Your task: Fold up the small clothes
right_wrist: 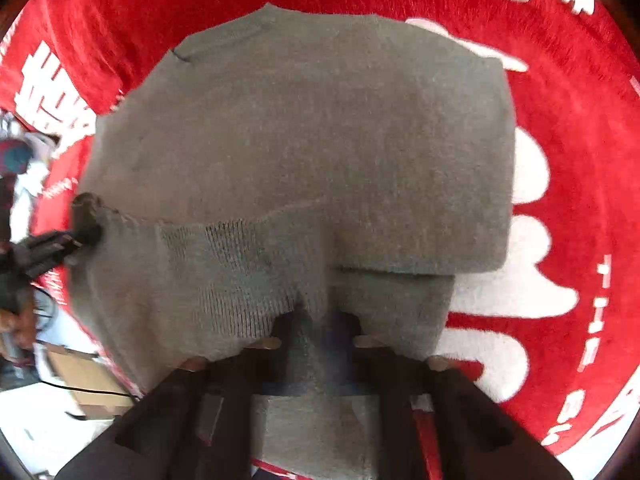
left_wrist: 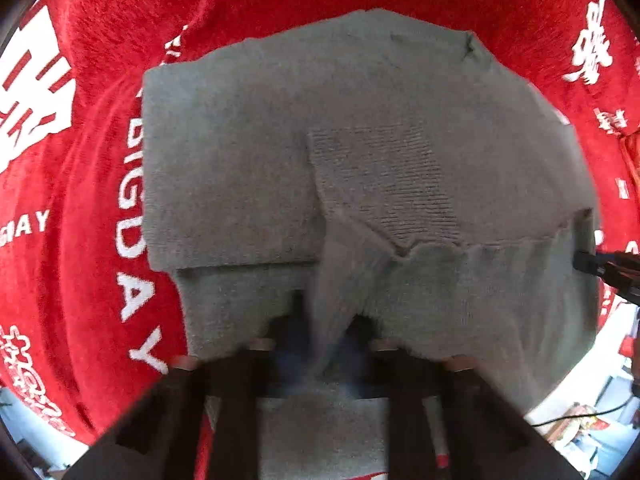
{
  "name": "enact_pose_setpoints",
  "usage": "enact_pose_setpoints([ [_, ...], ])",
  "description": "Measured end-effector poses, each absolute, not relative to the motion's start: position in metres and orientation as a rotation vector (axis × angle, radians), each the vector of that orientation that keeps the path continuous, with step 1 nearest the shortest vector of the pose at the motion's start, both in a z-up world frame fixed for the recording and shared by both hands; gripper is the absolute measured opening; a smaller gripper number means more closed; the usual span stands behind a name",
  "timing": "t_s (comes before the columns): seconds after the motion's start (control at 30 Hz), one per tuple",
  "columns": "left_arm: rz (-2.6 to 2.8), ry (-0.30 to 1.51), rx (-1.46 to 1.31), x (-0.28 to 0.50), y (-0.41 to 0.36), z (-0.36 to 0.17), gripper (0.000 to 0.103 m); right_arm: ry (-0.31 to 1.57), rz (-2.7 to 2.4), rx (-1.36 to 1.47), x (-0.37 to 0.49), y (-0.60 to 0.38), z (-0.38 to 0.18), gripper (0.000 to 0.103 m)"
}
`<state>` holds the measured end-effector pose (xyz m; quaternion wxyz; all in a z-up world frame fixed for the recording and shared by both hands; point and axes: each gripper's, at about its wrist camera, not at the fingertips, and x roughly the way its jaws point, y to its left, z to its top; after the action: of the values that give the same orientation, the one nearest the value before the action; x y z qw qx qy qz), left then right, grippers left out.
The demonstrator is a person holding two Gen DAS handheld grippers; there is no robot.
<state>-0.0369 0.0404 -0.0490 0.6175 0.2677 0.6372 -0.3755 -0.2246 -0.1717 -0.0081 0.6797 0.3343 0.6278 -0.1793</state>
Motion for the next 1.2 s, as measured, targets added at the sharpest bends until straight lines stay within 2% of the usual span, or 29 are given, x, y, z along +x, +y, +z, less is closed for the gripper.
enact_pose_setpoints([
  [0.33, -1.023, 1.313, 0.507, -0.027, 0.057, 0.048, 0.008, 1.205, -0.477, 0.673, -0.226, -0.170, 0.101, 0.006],
  [0.5, -1.013, 1.233, 0.418, 0.008, 0.034, 0.072, 0.008, 1.113, -0.492, 0.655, -0.190, -0.214, 0.121, 0.006],
  [0.67, -0.958, 1.207, 0.402, 0.044, -0.008, 0.046, 0.008, 1.140, -0.494, 0.671, -0.139, -0.260, 0.079, 0.006],
  [0.9, -0.805, 1.272, 0.505, 0.064, -0.056, -0.044, 0.008, 1.271, -0.559, 0.795, -0.118, -0.297, -0.022, 0.006],
  [1.03, -0.740, 1.298, 0.500, 0.074, -0.058, -0.065, 0.009, 1.251, -0.579, 0.842, -0.120, -0.301, -0.039, 0.007],
  [1.07, -0.731, 1.295, 0.498, 0.076, -0.058, -0.065, 0.011, 1.248, -0.586, 0.835, -0.119, -0.299, -0.038, 0.006],
  [1.1, -0.714, 1.284, 0.508, 0.077, -0.059, -0.065, 0.028, 1.247, -0.598, 0.824, -0.119, -0.298, -0.036, 0.006],
  [1.13, -0.670, 1.256, 0.536, 0.079, -0.058, -0.063, 0.052, 1.249, -0.616, 0.811, -0.120, -0.297, -0.035, 0.006],
  [1.17, -0.634, 1.230, 0.551, 0.082, -0.056, -0.060, 0.059, 1.254, -0.652, 0.787, -0.120, -0.297, -0.032, 0.008],
  [1.2, -0.608, 1.209, 0.551, 0.086, -0.053, -0.056, 0.060, 1.266, -0.700, 0.760, -0.122, -0.298, -0.029, 0.021],
])
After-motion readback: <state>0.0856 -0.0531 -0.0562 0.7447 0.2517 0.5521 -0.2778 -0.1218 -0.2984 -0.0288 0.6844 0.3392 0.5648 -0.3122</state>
